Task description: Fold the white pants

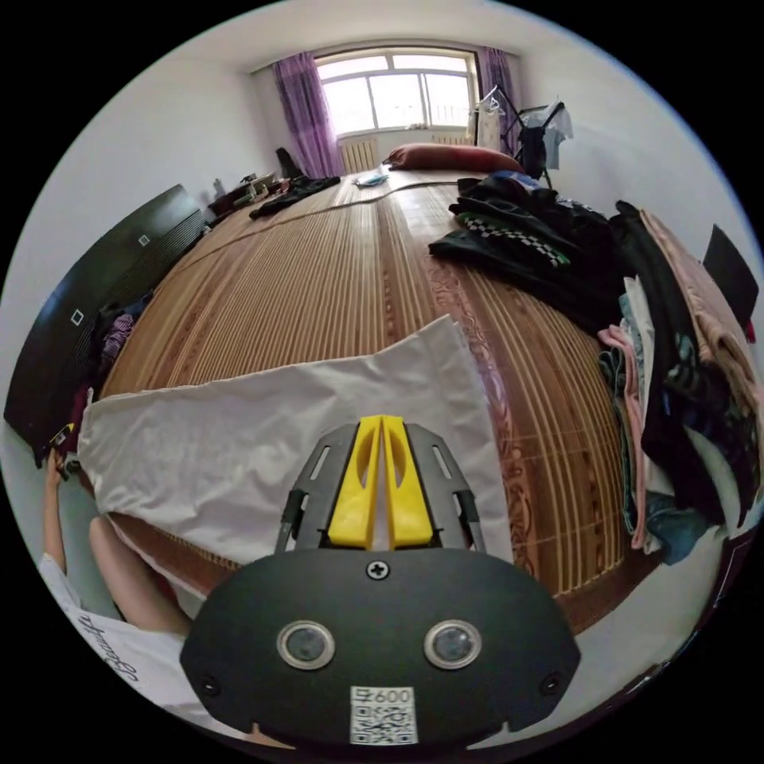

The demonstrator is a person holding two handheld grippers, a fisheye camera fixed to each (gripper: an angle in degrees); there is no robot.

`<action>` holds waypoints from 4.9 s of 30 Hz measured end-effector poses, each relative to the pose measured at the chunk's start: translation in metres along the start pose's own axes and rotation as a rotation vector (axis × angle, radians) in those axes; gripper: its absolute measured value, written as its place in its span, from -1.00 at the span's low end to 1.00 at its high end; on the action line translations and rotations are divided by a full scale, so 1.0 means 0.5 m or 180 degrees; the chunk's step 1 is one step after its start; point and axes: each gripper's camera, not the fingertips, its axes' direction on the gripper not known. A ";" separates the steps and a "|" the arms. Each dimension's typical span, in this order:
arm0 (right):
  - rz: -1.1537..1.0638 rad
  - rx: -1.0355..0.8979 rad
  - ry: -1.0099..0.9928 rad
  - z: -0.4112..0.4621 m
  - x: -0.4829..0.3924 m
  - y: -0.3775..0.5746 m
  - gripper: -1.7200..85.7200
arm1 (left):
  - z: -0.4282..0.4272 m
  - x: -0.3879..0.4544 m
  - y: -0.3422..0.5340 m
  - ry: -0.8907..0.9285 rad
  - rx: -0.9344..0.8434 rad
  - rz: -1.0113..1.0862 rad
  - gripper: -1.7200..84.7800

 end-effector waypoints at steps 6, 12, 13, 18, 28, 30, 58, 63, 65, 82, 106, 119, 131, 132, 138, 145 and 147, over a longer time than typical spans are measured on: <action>-0.0178 -0.0022 -0.0230 0.039 -0.027 0.069 -0.98 | 0.037 0.262 0.046 0.0287 -0.0209 0.0651 -0.94; -0.0516 0.0057 -0.0944 0.133 -0.180 0.023 -0.98 | 0.094 0.529 -0.079 0.0786 -0.0375 0.0774 -0.94; -0.0645 0.0008 -0.0943 0.157 -0.216 0.014 -0.98 | 0.107 0.593 -0.108 0.1053 -0.0451 0.0831 -0.94; -0.1141 -0.0228 -0.1189 0.263 -0.343 0.010 -0.98 | 0.155 0.897 -0.189 0.1781 -0.0751 0.1370 -0.94; -0.1520 0.0032 0.0187 0.410 -0.358 0.143 -0.98 | 0.065 1.031 -0.295 0.0931 -0.0610 0.1497 -0.94; -0.1571 0.0096 0.0343 0.406 -0.288 0.191 -0.98 | 0.026 0.990 -0.293 0.0763 -0.0684 0.1595 -0.94; -0.2372 0.0903 -0.1049 0.471 -0.285 1.081 -0.98 | -0.762 -0.239 -0.195 0.1506 0.0335 -0.2130 -0.65; -0.2856 0.0612 -0.1814 0.592 -0.560 1.199 -0.98 | -0.820 -0.318 -0.267 0.1528 0.0368 -0.2360 -0.74; -0.3328 0.0469 -0.1961 0.644 -0.669 1.286 -0.98 | -0.846 -0.366 -0.290 0.1655 0.0396 -0.2452 -0.80; -0.3330 0.0339 -0.1878 0.808 -0.491 1.524 -0.97 | -1.000 -0.494 -0.359 0.1813 0.0416 -0.2497 -0.88; -0.2959 0.0414 -0.1620 0.886 -0.224 1.506 -0.98 | -0.878 -0.219 -0.220 0.0825 0.0490 -0.1802 -0.90; -0.3119 0.0058 -0.1226 0.985 -0.320 1.412 -0.98 | -0.719 0.060 -0.103 0.0763 0.0610 -0.1233 -0.87; -0.2926 0.0802 -0.0934 0.773 0.177 1.333 -0.79 | -0.338 0.398 0.433 -0.0015 -0.0634 0.0177 -0.68; -0.2950 0.0821 -0.0893 0.768 0.193 1.339 -0.78 | -0.330 0.448 0.469 -0.0034 -0.0633 0.0353 -0.68; -0.2889 0.0979 -0.0850 0.717 0.292 1.371 -0.76 | -0.210 0.718 0.696 -0.0107 -0.0576 0.0829 -0.71; -0.2467 0.1094 -0.1197 0.641 0.438 1.420 -0.76 | -0.017 0.775 0.857 -0.0277 -0.0605 0.0801 -0.78; -0.2388 0.1116 -0.1212 0.628 0.480 1.434 -0.77 | 0.023 0.787 0.893 -0.0404 -0.0630 0.0869 -0.81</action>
